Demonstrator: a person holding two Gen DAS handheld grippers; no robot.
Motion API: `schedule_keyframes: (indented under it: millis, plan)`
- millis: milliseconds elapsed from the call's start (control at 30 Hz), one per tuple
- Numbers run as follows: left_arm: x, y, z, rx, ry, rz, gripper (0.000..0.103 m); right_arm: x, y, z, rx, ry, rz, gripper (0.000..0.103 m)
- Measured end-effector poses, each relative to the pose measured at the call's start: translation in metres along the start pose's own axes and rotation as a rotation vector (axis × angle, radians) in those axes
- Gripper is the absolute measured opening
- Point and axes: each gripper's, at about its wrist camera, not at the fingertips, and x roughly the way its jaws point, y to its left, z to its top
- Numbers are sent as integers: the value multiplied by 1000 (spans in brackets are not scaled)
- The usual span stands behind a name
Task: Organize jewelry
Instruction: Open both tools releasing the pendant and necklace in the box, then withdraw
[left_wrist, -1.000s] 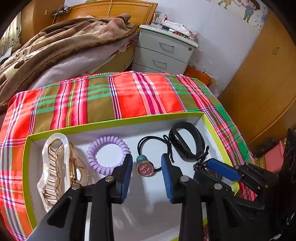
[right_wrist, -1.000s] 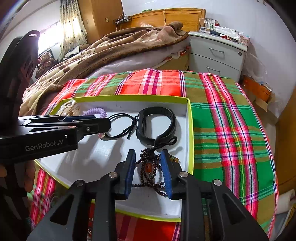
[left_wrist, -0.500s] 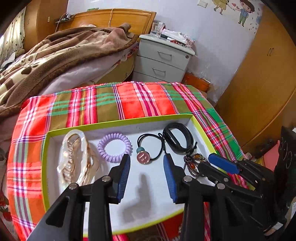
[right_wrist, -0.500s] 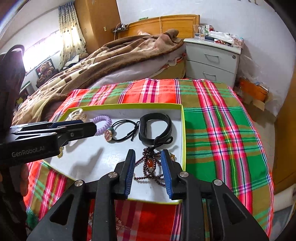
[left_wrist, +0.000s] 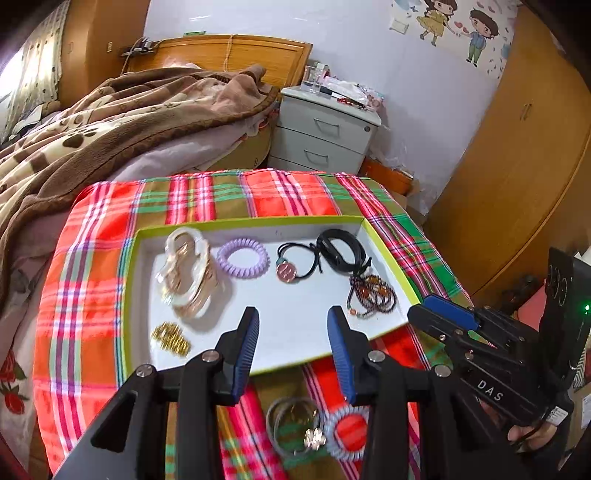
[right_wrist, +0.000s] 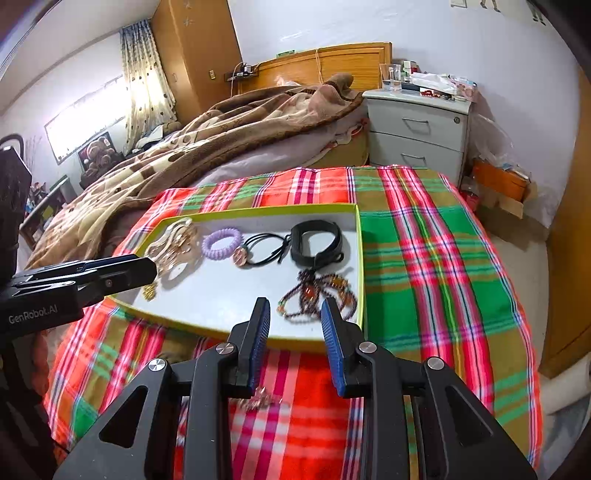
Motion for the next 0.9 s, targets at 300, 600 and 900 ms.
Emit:
schedule_keyframes:
  millis: [300, 600, 900]
  plan:
    - [-15, 20, -42, -54, 23, -14, 41, -2, 10, -34, -15, 64, 67, 30]
    - [-20, 36, -68, -94, 39, -16, 41, 6, 33, -54, -35, 123, 102, 31]
    - [-17, 45, -79, -115, 62, -27, 41, 16, 50, -60, -70, 175, 56, 48]
